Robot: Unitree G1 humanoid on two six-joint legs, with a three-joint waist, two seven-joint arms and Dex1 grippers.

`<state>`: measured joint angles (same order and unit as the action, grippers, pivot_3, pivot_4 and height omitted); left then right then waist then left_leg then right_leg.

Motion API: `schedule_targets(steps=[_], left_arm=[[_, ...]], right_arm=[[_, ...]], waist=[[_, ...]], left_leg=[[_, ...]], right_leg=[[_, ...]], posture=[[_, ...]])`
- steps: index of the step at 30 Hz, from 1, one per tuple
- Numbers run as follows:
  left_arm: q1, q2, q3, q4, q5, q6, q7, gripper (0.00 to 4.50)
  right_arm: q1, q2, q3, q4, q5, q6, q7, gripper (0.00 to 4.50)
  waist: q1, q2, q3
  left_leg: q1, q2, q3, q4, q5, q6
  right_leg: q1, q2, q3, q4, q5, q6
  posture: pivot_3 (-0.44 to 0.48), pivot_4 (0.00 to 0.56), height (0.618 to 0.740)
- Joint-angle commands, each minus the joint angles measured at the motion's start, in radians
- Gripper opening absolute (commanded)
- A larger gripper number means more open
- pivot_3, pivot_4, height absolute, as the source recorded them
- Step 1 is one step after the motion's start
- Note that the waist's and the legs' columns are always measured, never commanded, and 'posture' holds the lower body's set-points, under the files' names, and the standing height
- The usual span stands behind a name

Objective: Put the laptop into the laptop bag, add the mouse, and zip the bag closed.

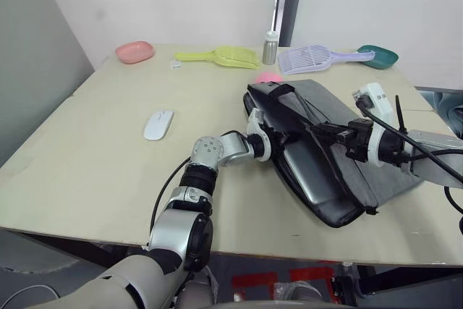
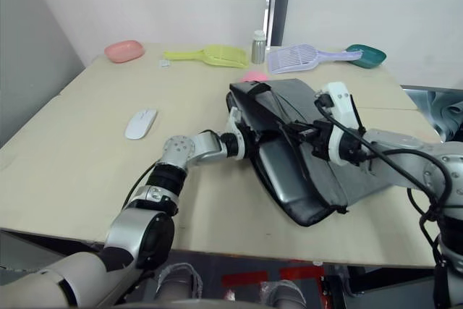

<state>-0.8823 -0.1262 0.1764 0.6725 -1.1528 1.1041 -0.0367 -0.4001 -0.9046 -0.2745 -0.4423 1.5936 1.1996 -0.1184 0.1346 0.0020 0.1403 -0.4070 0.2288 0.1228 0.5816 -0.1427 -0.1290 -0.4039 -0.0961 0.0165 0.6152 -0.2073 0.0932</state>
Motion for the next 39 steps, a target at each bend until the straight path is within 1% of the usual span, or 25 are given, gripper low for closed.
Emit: schedule_targets(steps=[1,12,16,20,25,34,39], left_arm=[[-0.097,-0.195,0.004,-0.055,-0.057,0.041,-0.057,0.40],[-0.097,-0.209,-0.012,-0.030,0.019,-0.035,-0.029,0.40],[-0.097,-0.210,-0.020,-0.027,0.030,-0.051,-0.031,0.40],[-0.094,-0.211,-0.026,-0.029,0.029,-0.056,-0.034,0.40],[-0.093,-0.212,-0.031,-0.034,0.027,-0.057,-0.036,0.40],[-0.092,-0.197,-0.037,-0.045,0.026,-0.047,-0.047,0.40],[-0.083,-0.172,-0.048,-0.064,0.028,-0.018,-0.055,0.40]], right_arm=[[-0.005,-0.020,-0.009,-0.016,0.033,-0.041,0.000,0.01],[0.001,-0.041,0.004,-0.017,0.060,-0.075,-0.013,0.01],[0.007,-0.025,0.006,-0.011,0.139,-0.119,-0.061,0.01],[0.013,0.017,0.046,-0.030,0.242,-0.194,-0.145,0.01],[0.009,0.028,0.082,-0.030,0.268,-0.237,-0.196,0.01],[0.017,-0.032,0.070,0.004,0.226,-0.223,-0.153,0.01],[0.014,-0.048,0.071,0.016,0.211,-0.221,-0.129,0.01]], waist=[[0.000,0.000,0.000],[-0.004,0.000,0.000],[-0.004,0.000,0.000],[-0.010,0.000,0.000],[-0.013,0.000,0.000],[-0.012,0.000,0.000],[-0.011,0.000,0.000]], left_leg=[[0.000,0.000,0.000,0.000,0.000,0.000],[0.000,0.000,0.000,0.000,0.000,0.000],[0.000,0.000,0.000,0.000,0.000,0.000],[0.000,0.000,0.000,0.000,0.000,0.000],[0.000,0.000,0.000,0.000,0.000,0.000],[-0.001,0.000,0.000,0.000,0.000,0.000],[-0.001,0.000,0.000,0.000,0.000,0.001]], right_leg=[[0.000,0.000,0.000,0.000,0.000,0.000],[0.000,0.000,0.000,0.000,0.000,0.000],[0.000,0.000,0.000,0.000,0.000,0.000],[0.000,0.000,0.000,0.000,0.000,0.000],[0.000,0.000,0.000,0.000,0.000,0.000],[0.000,0.000,0.000,-0.001,0.000,0.001],[0.000,0.000,0.000,-0.001,0.000,0.001]], posture=[[0.000,0.150,0.740],[0.000,0.150,0.740],[0.000,0.150,0.740],[0.000,0.150,0.740],[0.000,0.150,0.740],[0.000,0.150,0.740],[0.000,0.150,0.740]])
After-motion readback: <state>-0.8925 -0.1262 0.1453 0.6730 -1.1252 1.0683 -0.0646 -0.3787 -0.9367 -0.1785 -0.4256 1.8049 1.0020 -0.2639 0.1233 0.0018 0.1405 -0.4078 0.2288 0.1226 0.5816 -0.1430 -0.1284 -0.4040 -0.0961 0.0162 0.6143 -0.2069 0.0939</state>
